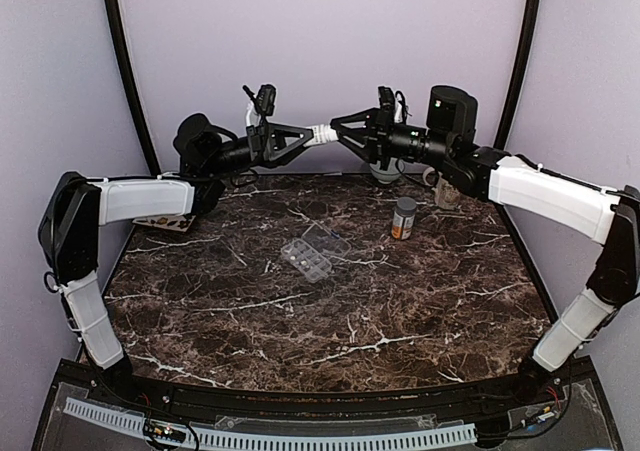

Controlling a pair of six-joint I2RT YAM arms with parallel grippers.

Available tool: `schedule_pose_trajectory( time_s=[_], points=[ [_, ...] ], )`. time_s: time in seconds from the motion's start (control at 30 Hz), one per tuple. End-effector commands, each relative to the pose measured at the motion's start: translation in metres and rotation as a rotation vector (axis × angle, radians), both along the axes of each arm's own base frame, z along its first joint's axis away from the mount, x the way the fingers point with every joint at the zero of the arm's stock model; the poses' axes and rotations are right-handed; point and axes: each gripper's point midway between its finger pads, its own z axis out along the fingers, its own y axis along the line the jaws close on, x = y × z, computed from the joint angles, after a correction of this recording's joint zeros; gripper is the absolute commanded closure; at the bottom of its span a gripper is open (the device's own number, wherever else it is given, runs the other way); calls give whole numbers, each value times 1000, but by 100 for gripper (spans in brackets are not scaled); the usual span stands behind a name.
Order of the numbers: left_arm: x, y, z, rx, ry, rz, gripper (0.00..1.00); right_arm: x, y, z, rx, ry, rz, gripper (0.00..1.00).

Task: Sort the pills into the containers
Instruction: Screw the lid of the pill bottle onto the pill bottle.

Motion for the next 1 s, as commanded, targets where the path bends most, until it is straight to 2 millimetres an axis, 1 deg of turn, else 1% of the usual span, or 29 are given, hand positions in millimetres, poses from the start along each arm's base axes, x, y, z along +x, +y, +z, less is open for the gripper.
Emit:
schedule_pose_trajectory(
  time_s=[0.0, 0.1, 0.3, 0.4, 0.67, 0.73, 0.77, 0.97],
  points=[
    [-63, -18, 30, -48, -138, -122, 100, -28, 32, -26, -4, 97, 152, 100],
    [-63, -16, 31, -52, -137, -115, 100, -29, 30, -26, -13, 88, 143, 100],
    [-65, -15, 30, -53, -126, -114, 100, -29, 25, -23, -23, 58, 122, 83],
    [-65, -14, 30, -53, -122, -111, 100, -29, 24, -22, -29, 43, 116, 77],
    [-66, -12, 28, -49, -112, -108, 100, -27, 24, -24, -56, 15, 103, 70],
    [-67, -12, 29, -50, -113, -107, 100, -26, 23, -27, -63, 14, 101, 67],
    [-66, -12, 29, -49, -112, -107, 100, -31, 18, -14, -50, -11, 98, 66],
    [-66, -12, 28, -46, -107, -108, 100, -31, 14, -12, -70, -45, 77, 63]
  ],
)
